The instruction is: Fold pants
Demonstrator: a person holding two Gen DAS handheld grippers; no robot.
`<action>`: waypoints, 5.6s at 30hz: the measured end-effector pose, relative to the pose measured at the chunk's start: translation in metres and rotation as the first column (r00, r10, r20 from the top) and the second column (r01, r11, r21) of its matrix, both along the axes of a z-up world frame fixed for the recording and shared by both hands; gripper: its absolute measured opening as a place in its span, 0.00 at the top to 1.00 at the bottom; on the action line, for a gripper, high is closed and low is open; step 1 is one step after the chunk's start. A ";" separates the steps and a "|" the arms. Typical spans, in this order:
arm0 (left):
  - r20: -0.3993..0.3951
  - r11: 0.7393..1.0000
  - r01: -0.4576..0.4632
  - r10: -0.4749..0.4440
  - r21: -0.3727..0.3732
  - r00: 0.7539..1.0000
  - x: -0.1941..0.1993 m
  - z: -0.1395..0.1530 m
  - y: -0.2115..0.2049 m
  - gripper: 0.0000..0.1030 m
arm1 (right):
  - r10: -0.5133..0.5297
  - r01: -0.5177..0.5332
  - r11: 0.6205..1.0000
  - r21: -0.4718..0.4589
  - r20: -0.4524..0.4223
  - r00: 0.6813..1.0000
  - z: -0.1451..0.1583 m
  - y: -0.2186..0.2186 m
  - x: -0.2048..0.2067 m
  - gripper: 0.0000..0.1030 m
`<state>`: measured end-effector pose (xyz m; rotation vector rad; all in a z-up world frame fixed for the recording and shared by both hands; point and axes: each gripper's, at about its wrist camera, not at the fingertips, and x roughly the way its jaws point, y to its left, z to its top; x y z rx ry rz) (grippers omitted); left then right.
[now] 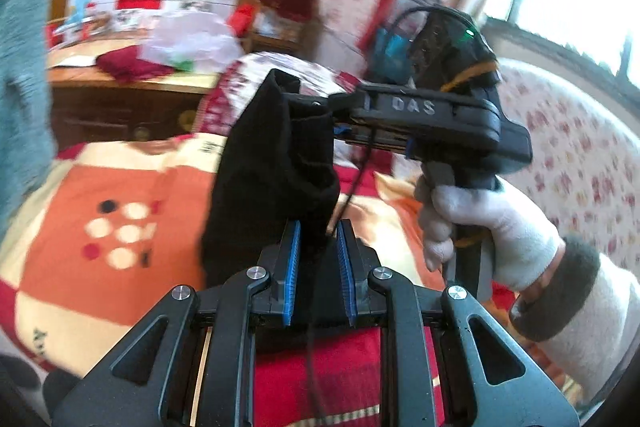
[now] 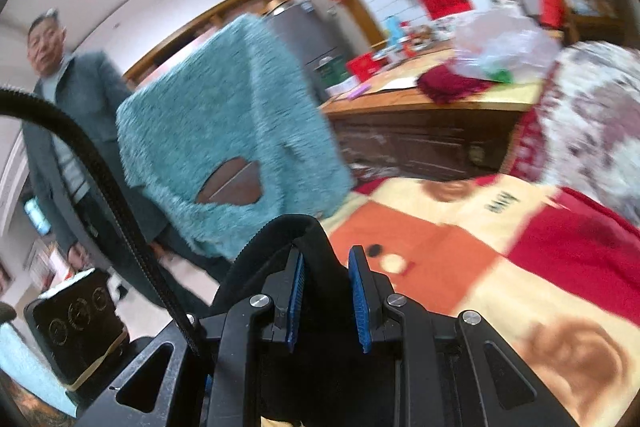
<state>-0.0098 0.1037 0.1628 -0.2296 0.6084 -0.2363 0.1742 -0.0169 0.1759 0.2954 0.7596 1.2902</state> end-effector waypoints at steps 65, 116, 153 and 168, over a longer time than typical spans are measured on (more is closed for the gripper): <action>-0.309 0.998 0.026 -0.044 -0.060 0.950 0.101 -0.092 0.006 0.61 | -0.384 0.409 0.911 -0.053 -0.472 0.794 -0.160 -0.151 -0.057 0.47; -0.363 0.999 -0.004 -0.010 -0.036 0.932 0.025 -0.117 0.001 0.61 | -0.432 0.360 0.828 -0.430 -0.078 0.899 -0.143 -0.089 -0.016 0.74; -0.384 0.974 -0.086 -0.001 -0.210 0.923 0.052 -0.113 0.078 0.33 | -0.385 0.303 0.916 -0.265 -0.360 0.850 -0.173 -0.121 -0.038 0.26; -0.368 0.990 -0.020 -0.032 -0.137 0.929 0.069 -0.118 0.040 0.59 | -0.364 0.324 0.931 -0.169 -0.347 0.864 -0.172 -0.123 -0.045 0.53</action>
